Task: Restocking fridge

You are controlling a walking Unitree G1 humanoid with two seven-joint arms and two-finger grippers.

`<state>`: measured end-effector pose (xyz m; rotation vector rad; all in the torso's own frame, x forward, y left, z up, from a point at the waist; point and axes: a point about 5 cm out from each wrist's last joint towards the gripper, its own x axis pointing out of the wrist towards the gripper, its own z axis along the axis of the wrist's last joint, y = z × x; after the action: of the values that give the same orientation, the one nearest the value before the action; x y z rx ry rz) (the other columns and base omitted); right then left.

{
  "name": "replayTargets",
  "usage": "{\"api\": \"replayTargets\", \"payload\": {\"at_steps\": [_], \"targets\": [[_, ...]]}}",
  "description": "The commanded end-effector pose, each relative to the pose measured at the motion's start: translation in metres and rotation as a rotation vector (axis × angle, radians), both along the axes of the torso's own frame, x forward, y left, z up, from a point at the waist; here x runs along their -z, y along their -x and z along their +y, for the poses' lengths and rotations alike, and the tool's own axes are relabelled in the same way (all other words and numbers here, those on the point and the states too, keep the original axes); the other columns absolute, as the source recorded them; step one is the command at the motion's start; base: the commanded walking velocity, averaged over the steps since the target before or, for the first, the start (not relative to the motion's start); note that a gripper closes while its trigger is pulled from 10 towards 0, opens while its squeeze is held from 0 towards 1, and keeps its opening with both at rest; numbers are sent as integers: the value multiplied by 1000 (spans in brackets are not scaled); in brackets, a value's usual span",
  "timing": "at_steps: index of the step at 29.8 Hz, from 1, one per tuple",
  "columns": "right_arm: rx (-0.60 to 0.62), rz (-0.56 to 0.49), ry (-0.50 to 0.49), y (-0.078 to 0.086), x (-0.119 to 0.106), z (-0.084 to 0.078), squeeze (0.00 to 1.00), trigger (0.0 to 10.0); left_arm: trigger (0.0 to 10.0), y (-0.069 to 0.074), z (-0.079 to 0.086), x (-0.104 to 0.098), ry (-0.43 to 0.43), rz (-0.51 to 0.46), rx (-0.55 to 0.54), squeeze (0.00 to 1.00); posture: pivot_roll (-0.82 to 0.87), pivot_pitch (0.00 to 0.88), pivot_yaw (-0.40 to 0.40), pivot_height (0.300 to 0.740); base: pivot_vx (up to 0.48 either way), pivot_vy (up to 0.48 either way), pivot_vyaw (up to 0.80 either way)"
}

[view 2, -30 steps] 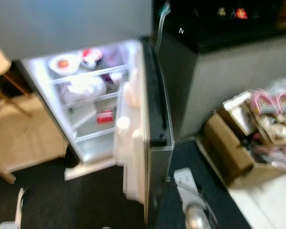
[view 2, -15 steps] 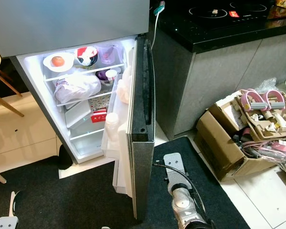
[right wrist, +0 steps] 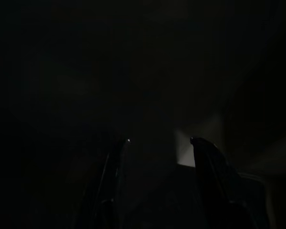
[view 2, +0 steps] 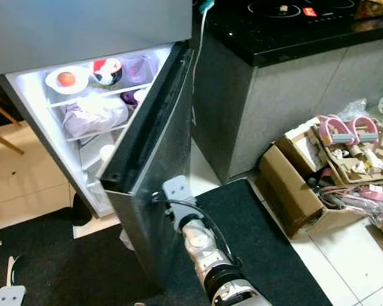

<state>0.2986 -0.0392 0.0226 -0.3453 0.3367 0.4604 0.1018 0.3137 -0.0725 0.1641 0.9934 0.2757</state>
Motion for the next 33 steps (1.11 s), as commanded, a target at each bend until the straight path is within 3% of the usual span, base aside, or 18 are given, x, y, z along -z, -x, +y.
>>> {"api": "replayTargets", "payload": {"at_steps": [1, 3, 4, 8, 9, 10, 11, 12, 14, 17, 18, 19, 21, 22, 25, 26, 29, 33], "targets": [[-305, -83, -161, 17, -51, 109, 118, 10000, 10000, 3, -2, 2, 11, 0, -11, 0, 84, 97, -3, 740, 0, 0, 0], [-508, -196, -319, 37, -94, 158, 114, 10000, 10000, 3, -2, 1, 10, -6, -12, 0, 99, 100, -2, 740, 0, 0, 0], [-562, -227, -377, 44, -108, 169, 114, 10000, 10000, 2, -2, 1, 10, -8, -13, 0, 99, 100, -2, 740, 0, 0, 0], [-552, -259, -401, 44, -120, 174, 110, 10000, 10000, 0, -3, 1, 12, -20, -14, 0, 109, 99, -7, 740, 0, 0, 0], [-515, -254, -388, 39, -115, 168, 110, 10000, 10000, 0, -3, 1, 13, -25, -16, 0, 110, 100, -8, 740, 0, 0, 0], [-399, -204, -345, 24, -93, 141, 114, 10000, 10000, -1, -5, 1, 15, -29, -18, 0, 97, 103, -6, 740, 0, 0, 0], [-399, -204, -345, 24, -93, 141, 114, 10000, 10000, -1, -5, 1, 15, -29, -18, 0, 97, 103, -6, 740, 0, 0, 0], [-318, -180, -295, 14, -77, 118, 114, 10000, 10000, -1, -6, 2, 19, -32, -24, 0, 97, 103, -6, 740, 0, 0, 0], [-303, -178, -282, 12, -75, 114, 114, 10000, 10000, -1, -6, 2, 20, -33, -27, 0, 97, 103, -6, 740, 0, 0, 0], [-133, -169, -161, -6, -50, 58, 114, 10000, 10000, -15, -13, -2, 19, -92, 7, 0, 79, 114, -11, 740, 0, 0, 0], [-133, -169, -161, -6, -50, 58, 114, 10000, 10000, -15, -13, -2, 19, -92, 7, 0, 79, 114, -11, 740, 0, 0, 0], [-7, -141, -64, -11, -32, 21, 118, 10000, 10000, -30, -16, -8, 9, -150, 74, 0, 80, 116, -14, 740, 0, 0, 0], [-7, -141, -64, -11, -32, 21, 118, 10000, 10000, -30, -16, -8, 9, -150, 74, 0, 80, 116, -14, 740, 0, 0, 0], [43, -125, -28, -12, -25, 8, 122, 10000, 10000, -36, -18, -10, 5, -171, 107, 0, 80, 116, -14, 740, 0, 0, 0], [236, -43, 133, -1, 10, -56, 125, 10000, 10000, -71, -25, -36, 87, -315, 290, 0, 71, 119, -17, 740, 0, 0, 0], [236, -43, 133, -1, 10, -56, 125, 10000, 10000, -71, -25, -36, 87, -315, 290, 0, 71, 119, -17, 740, 0, 0, 0], [351, 24, 226, 16, 33, -96, 122, 10000, 10000, -88, -33, -60, 190, -391, 446, 0, 69, 121, -13, 740, 0, 0, 0], [419, 70, 253, 28, 43, -113, 122, 10000, 10000, -89, -46, -71, 309, -381, 566, 0, 63, 121, -5, 740, 0, 0, 0]]}}
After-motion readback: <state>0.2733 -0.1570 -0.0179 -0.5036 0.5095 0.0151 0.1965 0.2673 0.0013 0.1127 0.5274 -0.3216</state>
